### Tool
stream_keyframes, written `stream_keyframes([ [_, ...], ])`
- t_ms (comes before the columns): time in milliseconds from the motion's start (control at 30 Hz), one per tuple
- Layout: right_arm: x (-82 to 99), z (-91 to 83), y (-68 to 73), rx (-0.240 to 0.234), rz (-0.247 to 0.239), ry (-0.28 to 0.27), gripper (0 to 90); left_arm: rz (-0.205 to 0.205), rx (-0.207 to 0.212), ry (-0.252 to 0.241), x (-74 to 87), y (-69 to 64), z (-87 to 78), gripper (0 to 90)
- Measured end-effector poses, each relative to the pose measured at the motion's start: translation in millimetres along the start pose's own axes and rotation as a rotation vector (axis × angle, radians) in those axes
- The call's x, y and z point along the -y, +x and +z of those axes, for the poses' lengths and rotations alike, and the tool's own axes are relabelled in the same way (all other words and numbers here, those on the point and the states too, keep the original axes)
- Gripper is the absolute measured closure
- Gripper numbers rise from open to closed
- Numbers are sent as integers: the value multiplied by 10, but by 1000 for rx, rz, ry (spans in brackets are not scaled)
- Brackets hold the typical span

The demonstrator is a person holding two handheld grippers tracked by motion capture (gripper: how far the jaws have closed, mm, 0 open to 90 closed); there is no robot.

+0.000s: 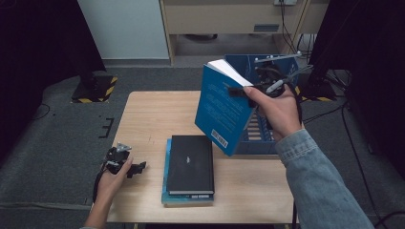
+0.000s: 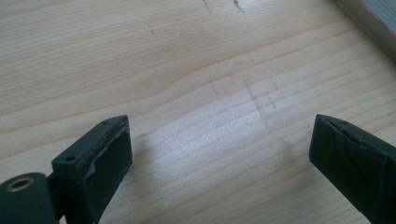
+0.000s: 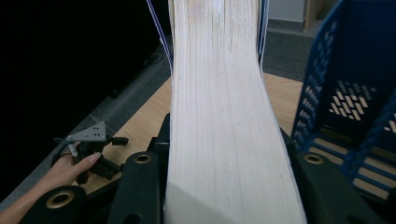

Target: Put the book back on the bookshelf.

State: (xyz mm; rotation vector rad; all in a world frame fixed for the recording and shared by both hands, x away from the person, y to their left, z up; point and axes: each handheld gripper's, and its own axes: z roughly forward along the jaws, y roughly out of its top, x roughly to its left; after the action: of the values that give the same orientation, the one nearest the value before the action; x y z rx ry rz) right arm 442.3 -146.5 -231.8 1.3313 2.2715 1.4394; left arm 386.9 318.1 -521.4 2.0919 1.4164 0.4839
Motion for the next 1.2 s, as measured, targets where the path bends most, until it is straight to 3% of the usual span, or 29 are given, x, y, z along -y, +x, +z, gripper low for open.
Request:
stream_keyframes([
  [133, 16, -132, -102, 26, 35, -12, 596, 3, -5, 24, 27, -4, 26, 55],
  [700, 154, -422, -396, 147, 110, -27, 594, 6, -19, -3, 56, -25, 55, 7],
  [1200, 93, -324, -597, 221, 172, -27, 594, 9, -11, -19, 78, -12, 58, 0],
])
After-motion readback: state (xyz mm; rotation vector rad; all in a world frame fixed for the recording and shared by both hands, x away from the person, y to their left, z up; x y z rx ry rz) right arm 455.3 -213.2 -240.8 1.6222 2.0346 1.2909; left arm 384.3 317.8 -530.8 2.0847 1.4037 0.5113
